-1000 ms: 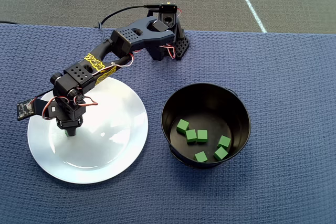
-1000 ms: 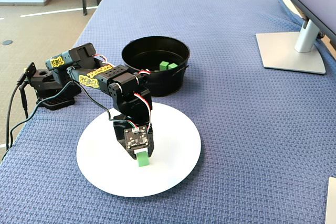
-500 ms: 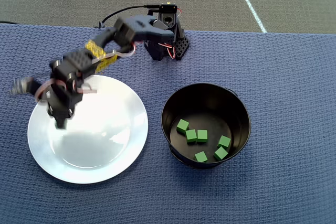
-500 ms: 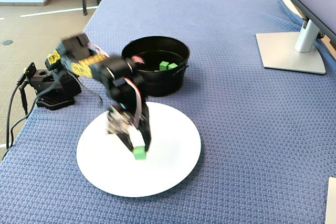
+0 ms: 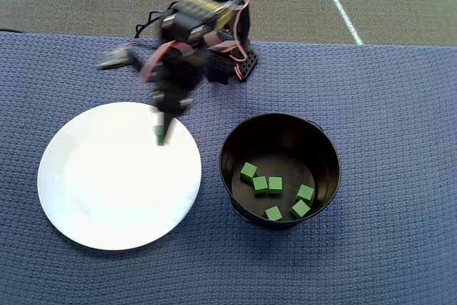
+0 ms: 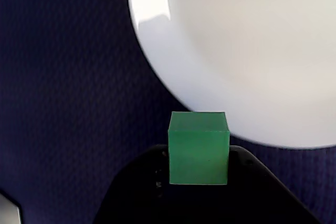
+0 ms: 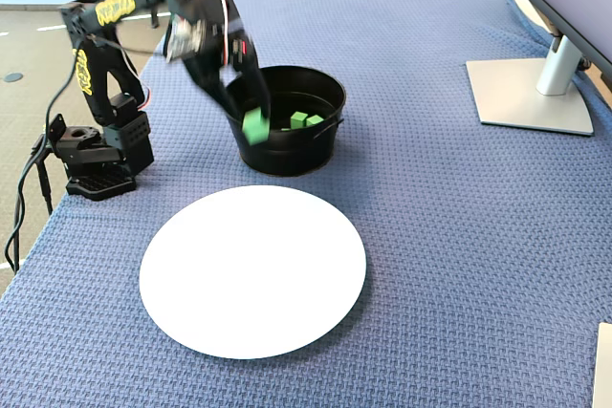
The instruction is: Pick up the green cubes from the white plate and place them in the black recipient
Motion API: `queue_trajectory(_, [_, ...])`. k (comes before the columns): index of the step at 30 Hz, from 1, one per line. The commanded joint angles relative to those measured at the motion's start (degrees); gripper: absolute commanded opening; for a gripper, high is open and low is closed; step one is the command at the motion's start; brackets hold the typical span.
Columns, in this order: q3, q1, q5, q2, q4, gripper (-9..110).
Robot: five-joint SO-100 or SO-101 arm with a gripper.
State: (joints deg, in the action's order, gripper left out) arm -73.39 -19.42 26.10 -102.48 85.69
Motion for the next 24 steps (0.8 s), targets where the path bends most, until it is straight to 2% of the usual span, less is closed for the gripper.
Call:
queue_trajectory(1, [-12.3, 14.4, -6.1, -16.4, -3.0, 0])
queue_trajectory(4, [-19.4, 23.6, -10.3, -22.2, -4.5, 0])
queue_trajectory(7, [-26.7, 27.7, -13.0, -27.0, -7.8, 0])
queue_trajectory(13, [-39.1, 25.8, -11.5, -30.7, -15.8, 0])
queue_trajectory(20, [-42.1, 25.4, -10.8, -29.6, -19.0, 0])
queue_trajectory(24, [-36.4, 26.3, -12.7, -22.9, -18.6, 0])
